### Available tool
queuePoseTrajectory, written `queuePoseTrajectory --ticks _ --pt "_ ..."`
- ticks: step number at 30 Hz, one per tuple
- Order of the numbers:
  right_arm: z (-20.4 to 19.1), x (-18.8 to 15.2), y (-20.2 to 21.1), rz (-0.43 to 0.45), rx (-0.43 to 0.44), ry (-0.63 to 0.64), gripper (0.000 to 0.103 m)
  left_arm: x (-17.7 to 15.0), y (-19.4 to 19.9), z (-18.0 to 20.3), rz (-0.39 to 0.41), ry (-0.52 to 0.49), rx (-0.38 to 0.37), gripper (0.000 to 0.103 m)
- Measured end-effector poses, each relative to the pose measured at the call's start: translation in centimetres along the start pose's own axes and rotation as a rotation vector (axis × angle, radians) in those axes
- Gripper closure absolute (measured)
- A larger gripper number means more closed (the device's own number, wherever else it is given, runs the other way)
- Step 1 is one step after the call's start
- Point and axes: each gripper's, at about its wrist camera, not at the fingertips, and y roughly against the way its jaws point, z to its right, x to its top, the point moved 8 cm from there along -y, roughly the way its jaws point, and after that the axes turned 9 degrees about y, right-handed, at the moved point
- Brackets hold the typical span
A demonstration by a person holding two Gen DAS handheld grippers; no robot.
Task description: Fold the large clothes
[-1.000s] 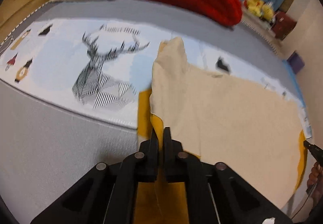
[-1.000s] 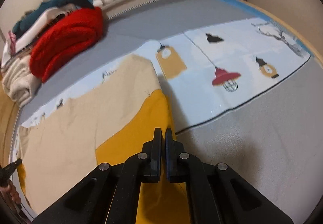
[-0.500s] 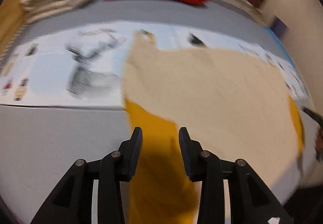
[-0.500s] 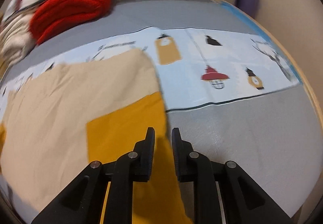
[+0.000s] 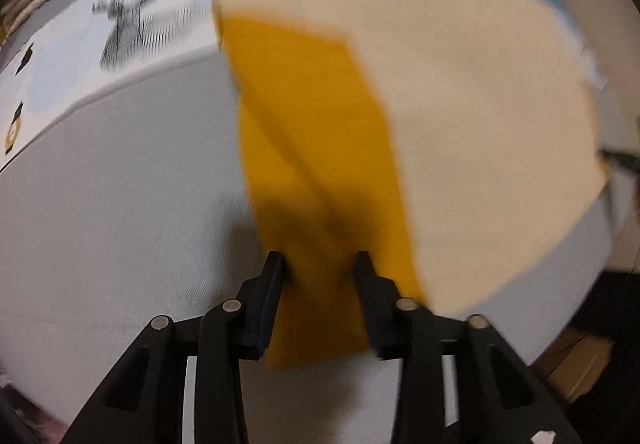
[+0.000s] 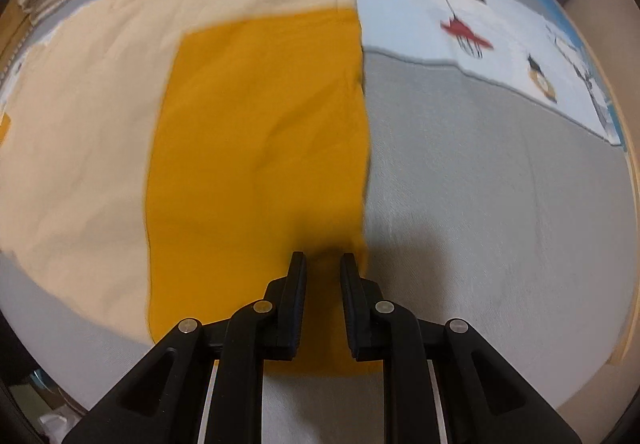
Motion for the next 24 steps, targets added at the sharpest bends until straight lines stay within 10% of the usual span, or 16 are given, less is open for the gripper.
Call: queuePoseTrajectory --ticks 5,15,24 --pt "0.0 0.1 1.9 0.025 -0.054 -0.011 0.085 -0.1 1.0 0.5 0.066 -0.012 0.104 0.062" --pt "-6.9 4.9 18.0 0.52 -0.081 -0.01 0.084 1.7 14.6 5.5 0.529 0.136 0.126 0.065" --pt "-19.9 4.5 12.2 0.451 0.046 0.229 0.083 -0.6 14.2 7.9 0.536 0.188 0.122 0.063"
